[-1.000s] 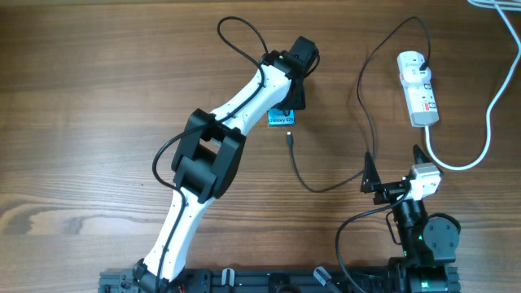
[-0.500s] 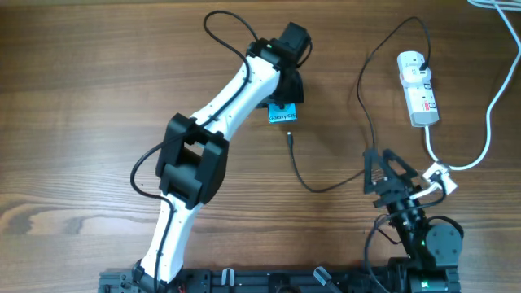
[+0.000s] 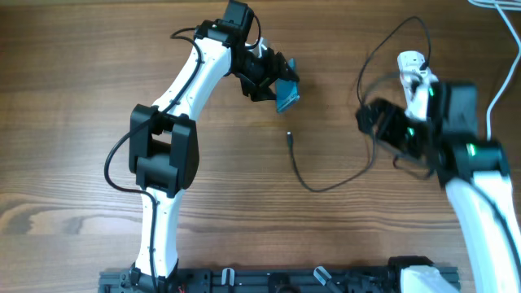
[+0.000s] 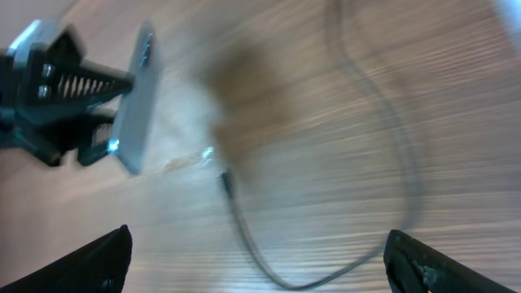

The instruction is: Plug charger to phone and switch on socket

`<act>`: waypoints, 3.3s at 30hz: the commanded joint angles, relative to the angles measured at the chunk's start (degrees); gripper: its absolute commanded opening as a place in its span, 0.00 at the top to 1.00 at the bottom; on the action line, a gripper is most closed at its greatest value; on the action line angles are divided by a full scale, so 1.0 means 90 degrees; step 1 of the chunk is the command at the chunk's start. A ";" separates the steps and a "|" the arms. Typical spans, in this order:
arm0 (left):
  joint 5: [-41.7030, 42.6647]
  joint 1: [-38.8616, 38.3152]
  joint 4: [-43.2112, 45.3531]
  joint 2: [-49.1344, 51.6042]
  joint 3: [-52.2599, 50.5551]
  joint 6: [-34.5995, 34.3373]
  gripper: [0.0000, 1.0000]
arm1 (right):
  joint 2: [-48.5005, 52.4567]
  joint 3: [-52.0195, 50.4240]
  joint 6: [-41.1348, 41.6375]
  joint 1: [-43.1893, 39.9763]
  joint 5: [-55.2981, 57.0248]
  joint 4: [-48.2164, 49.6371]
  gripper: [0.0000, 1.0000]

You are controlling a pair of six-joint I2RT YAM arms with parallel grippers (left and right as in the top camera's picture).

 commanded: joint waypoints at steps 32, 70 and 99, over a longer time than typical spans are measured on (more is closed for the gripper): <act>0.2446 0.0034 0.0129 -0.0333 -0.0007 -0.2370 0.36 | 0.2820 0.2074 0.2234 0.3512 0.3927 0.0894 0.47; 0.2402 0.0056 0.0304 -0.0333 -0.0007 -0.2208 0.12 | 0.2973 0.2084 0.2688 0.3509 0.4238 0.1333 0.96; 0.2380 0.0284 0.0510 -0.0333 -0.0007 -0.4447 0.42 | 0.2123 0.2086 1.0110 0.3512 0.3495 0.1540 0.96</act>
